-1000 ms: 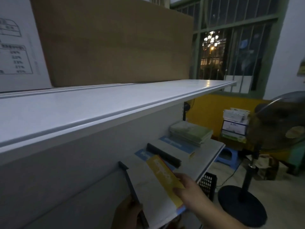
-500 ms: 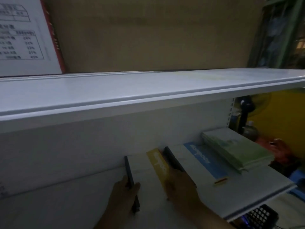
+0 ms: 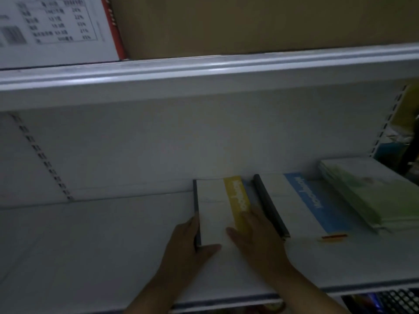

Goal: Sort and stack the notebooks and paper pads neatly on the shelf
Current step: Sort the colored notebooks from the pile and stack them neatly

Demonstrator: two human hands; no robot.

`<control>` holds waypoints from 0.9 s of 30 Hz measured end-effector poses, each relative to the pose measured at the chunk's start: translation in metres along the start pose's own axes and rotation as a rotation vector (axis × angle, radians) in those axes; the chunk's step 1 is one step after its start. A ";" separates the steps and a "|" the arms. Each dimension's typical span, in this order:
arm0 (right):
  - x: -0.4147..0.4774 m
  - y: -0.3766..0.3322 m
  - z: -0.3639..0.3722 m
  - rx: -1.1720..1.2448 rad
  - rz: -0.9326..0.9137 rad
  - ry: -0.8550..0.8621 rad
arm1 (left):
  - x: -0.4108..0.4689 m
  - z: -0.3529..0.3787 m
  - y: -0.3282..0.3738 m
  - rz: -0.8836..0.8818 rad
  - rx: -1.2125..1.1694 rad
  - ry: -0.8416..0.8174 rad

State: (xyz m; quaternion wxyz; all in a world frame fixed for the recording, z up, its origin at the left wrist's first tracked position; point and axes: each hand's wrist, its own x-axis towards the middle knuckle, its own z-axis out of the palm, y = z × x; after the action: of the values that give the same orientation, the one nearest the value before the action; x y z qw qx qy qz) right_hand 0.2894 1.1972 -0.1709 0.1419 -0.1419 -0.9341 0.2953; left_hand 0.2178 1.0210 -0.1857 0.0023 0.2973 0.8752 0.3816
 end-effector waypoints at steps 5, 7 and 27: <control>-0.001 0.003 0.006 -0.045 -0.070 -0.007 | 0.001 0.003 -0.004 -0.070 0.007 -0.008; -0.003 0.001 0.007 -0.081 -0.081 0.007 | 0.000 0.002 -0.001 -0.049 0.018 0.002; 0.011 -0.161 0.009 -0.787 -0.127 -0.239 | -0.081 -0.279 -0.074 -0.166 0.698 -0.148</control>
State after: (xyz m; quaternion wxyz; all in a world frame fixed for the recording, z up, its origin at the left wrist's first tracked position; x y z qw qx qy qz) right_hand 0.2470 1.0701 -0.0809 -0.0146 -0.0922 -0.9925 -0.0793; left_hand 0.1812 0.7536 -0.0561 -0.0052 0.2349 0.9714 0.0359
